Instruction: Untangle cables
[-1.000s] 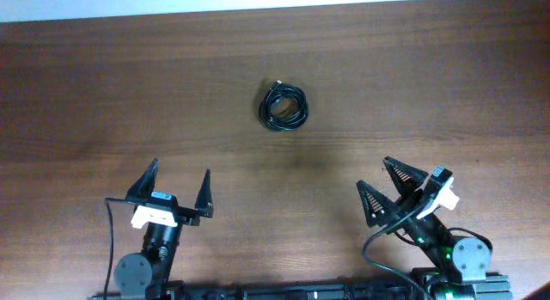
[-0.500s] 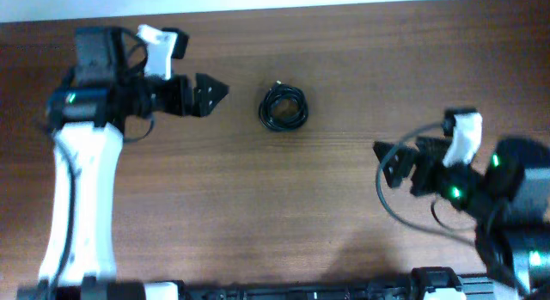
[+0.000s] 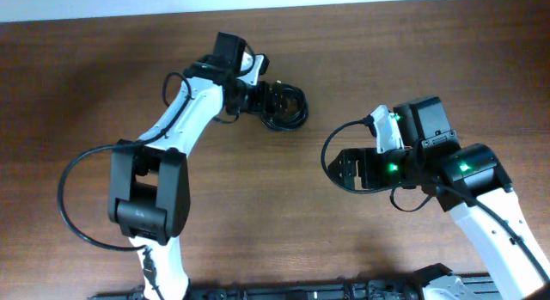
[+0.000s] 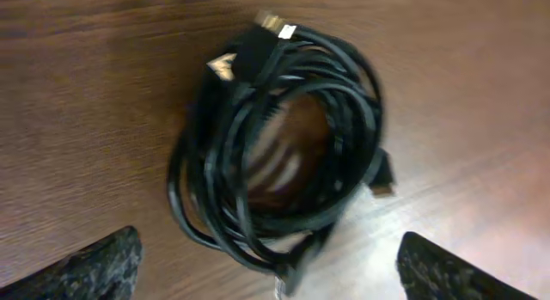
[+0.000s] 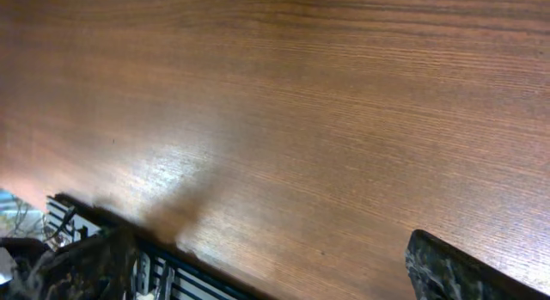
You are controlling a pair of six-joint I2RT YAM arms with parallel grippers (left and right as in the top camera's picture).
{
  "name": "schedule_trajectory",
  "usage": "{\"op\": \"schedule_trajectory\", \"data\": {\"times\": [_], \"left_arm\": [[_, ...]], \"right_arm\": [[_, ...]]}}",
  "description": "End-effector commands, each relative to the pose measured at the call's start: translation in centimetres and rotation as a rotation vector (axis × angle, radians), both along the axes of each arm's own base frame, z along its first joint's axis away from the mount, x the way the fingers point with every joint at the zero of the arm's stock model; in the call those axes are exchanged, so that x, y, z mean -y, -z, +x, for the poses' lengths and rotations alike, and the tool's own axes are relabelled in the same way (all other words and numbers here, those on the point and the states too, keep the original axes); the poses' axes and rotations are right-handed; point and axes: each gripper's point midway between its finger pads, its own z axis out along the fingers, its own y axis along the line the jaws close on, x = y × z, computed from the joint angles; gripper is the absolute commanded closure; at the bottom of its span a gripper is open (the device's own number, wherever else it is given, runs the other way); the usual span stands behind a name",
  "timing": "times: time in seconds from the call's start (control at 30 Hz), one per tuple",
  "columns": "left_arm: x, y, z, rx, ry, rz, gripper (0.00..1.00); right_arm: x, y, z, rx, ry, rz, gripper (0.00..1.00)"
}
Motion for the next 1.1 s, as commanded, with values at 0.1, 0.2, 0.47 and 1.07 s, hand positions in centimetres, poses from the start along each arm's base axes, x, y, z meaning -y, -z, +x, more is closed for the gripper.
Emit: {"op": "schedule_trajectory", "data": {"times": [0.1, 0.2, 0.47, 1.07], "left_arm": [[-0.2, 4.2, 0.1, -0.070, -0.086, 0.091, 0.43], [0.1, 4.0, 0.0, -0.078, -0.079, 0.075, 0.81], [2.9, -10.0, -0.3, 0.027, 0.031, -0.296, 1.00], [3.1, -22.9, -10.5, 0.060, 0.184, -0.467, 1.00]], "right_arm": [[-0.1, -0.7, 0.6, 0.005, 0.048, 0.009, 0.01], [-0.1, -0.7, 0.6, 0.005, 0.048, 0.009, 0.01], [-0.6, -0.5, 2.0, -0.014, 0.119, 0.044, 0.01], [-4.5, -5.3, 10.6, 0.143, 0.304, 0.384, 0.50]]}}
